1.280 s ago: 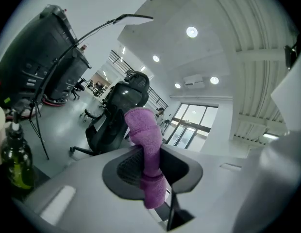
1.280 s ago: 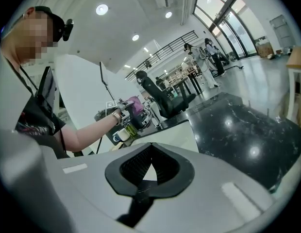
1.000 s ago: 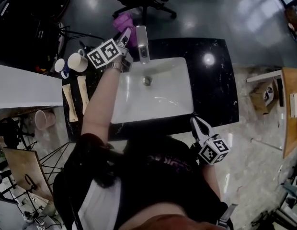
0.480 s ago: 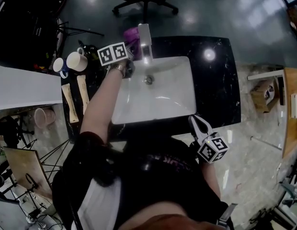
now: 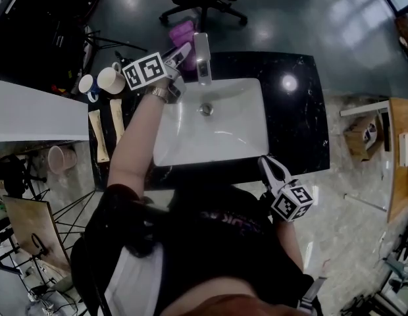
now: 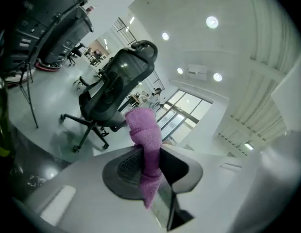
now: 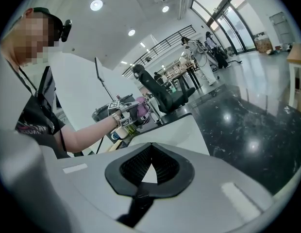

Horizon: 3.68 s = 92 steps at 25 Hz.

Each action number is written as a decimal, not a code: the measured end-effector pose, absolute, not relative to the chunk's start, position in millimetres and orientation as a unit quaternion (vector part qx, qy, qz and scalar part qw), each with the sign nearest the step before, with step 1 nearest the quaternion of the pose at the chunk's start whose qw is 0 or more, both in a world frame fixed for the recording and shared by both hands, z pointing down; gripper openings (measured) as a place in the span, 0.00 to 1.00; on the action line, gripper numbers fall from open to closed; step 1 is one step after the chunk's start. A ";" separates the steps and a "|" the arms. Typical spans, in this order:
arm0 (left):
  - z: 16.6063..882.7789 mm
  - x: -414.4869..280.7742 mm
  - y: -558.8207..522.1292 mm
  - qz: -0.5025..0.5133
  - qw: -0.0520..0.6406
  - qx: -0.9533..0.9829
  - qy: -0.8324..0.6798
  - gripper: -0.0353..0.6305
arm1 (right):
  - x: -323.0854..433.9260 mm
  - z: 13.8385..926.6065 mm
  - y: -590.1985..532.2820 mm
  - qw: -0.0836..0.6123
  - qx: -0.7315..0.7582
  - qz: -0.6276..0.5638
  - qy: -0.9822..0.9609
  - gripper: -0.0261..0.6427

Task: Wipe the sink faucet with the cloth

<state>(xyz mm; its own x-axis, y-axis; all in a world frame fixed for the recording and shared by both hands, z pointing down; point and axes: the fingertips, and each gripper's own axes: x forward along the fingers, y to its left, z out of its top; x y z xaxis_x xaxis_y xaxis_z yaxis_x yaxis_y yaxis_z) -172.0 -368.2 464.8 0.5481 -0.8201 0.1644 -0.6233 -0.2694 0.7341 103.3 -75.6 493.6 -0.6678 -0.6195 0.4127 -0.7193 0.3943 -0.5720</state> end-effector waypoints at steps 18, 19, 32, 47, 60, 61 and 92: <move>434.6 -126.9 -387.0 0.408 -0.014 0.816 -0.409 0.18 | 143.2 479.7 -54.0 0.020 0.445 0.370 -0.815 0.06; 434.9 -129.7 -398.5 0.412 -0.017 0.810 -0.417 0.18 | 146.4 479.5 -52.8 0.020 0.452 0.369 -0.812 0.06; 430.9 -116.3 -318.5 0.428 -0.068 0.826 -0.360 0.18 | 139.2 486.3 -62.4 0.018 0.425 0.389 -0.817 0.06; 501.7 -118.1 -307.0 0.545 -0.194 0.734 -0.357 0.17 | 143.0 488.9 -60.9 0.014 0.422 0.399 -0.814 0.06; 500.6 -126.1 -336.5 0.543 -0.197 0.725 -0.376 0.17 | 149.0 497.5 -68.3 0.008 0.441 0.413 -0.797 0.06; 500.0 -123.4 -328.9 0.541 -0.196 0.729 -0.372 0.17 | 145.5 497.5 -69.1 0.010 0.434 0.413 -0.800 0.06; 579.5 -133.9 -348.5 0.546 -0.151 0.723 -0.395 0.17 | 137.6 525.2 -62.0 0.039 0.455 0.441 -0.773 0.06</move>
